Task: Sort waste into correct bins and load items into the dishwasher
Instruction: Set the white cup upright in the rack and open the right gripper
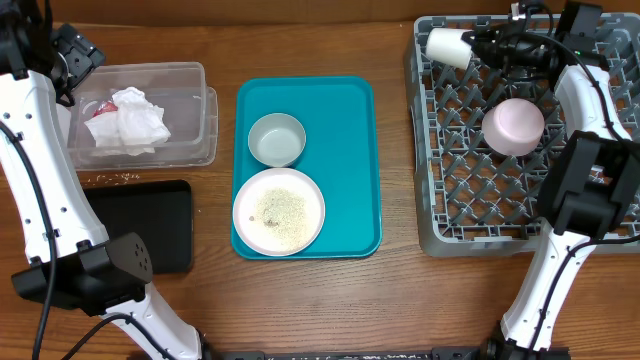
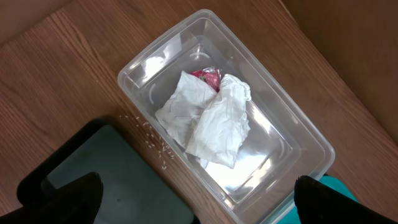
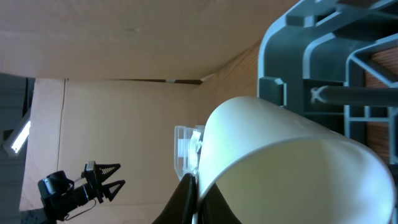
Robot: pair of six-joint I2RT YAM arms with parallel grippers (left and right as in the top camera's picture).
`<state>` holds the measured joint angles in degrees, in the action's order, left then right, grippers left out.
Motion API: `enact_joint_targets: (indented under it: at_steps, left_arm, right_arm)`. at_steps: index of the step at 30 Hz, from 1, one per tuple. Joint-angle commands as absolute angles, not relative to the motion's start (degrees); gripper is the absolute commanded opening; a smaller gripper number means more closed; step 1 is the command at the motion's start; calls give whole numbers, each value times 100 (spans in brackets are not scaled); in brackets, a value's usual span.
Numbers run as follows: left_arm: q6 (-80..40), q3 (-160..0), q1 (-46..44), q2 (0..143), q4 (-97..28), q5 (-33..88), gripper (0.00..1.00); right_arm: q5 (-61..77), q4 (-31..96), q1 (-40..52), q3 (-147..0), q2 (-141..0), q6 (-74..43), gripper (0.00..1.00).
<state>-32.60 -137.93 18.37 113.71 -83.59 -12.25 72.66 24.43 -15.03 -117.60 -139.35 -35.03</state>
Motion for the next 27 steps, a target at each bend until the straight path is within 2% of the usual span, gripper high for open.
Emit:
enact_joint_targets:
  at_steps: [1, 20, 27]
  left_arm:
    - [-3192, -13784, 1798, 11410, -8359, -1238, 100]
    - [-3192, -13784, 1798, 11410, -8359, -1238, 100]
    - [-3192, -13784, 1798, 11410, -8359, -1238, 100]
  right_arm:
    - [7354, 2403, -1538, -11732, -13998, -3542, 4]
    - [7439, 2434, -1555, -11740, -14221, -3708, 4]
    - [7050, 2775, -1811, -11749, -14121, -3857, 6]
